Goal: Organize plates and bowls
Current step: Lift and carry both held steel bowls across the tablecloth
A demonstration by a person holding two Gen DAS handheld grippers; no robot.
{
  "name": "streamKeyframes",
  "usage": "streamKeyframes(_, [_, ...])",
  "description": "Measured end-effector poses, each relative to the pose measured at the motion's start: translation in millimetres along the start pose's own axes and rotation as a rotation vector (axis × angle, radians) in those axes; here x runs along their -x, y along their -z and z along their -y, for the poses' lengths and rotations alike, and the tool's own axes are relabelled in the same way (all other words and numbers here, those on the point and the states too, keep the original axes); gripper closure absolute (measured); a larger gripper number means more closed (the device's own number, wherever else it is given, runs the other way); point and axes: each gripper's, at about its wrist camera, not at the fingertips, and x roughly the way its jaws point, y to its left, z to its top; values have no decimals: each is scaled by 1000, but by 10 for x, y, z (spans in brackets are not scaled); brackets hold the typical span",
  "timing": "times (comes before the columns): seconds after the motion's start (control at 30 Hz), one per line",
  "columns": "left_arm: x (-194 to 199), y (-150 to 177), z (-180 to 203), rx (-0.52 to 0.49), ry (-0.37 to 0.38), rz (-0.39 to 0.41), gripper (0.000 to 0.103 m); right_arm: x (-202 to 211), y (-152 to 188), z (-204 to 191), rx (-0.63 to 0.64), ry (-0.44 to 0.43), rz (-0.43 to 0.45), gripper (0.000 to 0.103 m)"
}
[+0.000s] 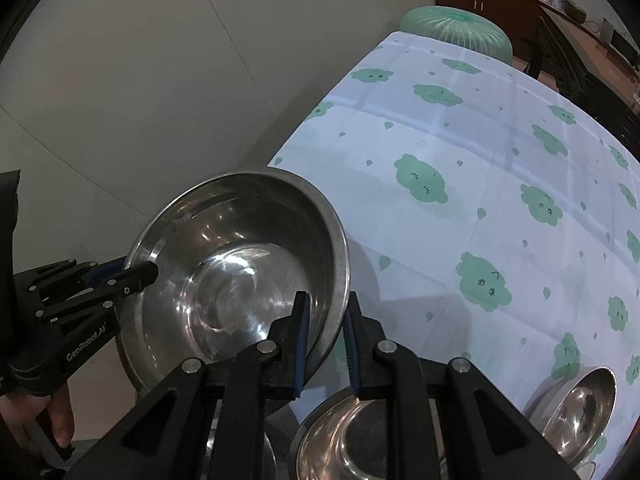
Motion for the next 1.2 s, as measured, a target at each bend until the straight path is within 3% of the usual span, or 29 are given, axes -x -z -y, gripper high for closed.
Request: streamKeyframes(1.2, [475, 546, -184, -6, 39, 43, 89, 433, 415, -407, 44, 18, 57, 85])
